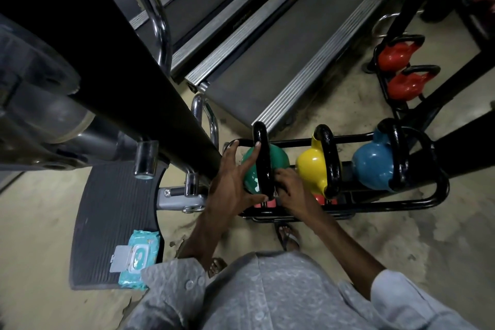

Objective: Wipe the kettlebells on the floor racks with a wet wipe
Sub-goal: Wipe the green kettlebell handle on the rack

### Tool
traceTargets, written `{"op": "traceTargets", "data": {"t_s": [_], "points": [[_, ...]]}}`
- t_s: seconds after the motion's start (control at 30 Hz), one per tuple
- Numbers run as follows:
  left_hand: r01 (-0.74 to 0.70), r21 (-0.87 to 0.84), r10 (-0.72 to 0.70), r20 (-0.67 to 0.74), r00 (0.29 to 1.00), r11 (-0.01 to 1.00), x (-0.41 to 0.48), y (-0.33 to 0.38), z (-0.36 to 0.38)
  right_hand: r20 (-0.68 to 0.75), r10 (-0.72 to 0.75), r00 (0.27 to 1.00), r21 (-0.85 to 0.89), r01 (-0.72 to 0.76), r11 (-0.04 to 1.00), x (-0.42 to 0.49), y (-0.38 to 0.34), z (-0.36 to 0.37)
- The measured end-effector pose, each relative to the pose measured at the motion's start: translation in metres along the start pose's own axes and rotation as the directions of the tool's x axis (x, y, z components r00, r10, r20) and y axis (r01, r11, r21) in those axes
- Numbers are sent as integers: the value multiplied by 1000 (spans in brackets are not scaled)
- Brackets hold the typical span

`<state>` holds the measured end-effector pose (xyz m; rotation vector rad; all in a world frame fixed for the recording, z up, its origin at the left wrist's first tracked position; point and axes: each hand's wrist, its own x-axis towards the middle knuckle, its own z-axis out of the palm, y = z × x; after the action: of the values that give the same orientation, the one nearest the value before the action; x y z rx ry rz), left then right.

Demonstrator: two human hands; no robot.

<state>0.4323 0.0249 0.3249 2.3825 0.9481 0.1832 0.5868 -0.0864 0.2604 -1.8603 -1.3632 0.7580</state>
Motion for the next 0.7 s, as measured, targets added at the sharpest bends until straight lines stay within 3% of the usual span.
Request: {"op": "traceTargets", "data": {"t_s": [0.13,0.27,0.43,0.6,0.7], "points": [[-6,9,6,-3,1000,1000,0,1,0,-175,100,980,131,-77,988,-14,-8,9],[14,7,-14,-1,1000,1000,-1,1,-1,-316,305,898,348,-189,918,-22,-25,13],[33,19,-33,8,999,999,-1,1,0,-456,403,794,486,-157,860,21,-45,0],[71,23,-72,30,997,997,-2,3,1,-418,518,747,587,-213,781,89,-34,-3],[91,18,-92,39,995,996,-2,6,0,-312,662,682,725,-279,630,114,-21,6]]}}
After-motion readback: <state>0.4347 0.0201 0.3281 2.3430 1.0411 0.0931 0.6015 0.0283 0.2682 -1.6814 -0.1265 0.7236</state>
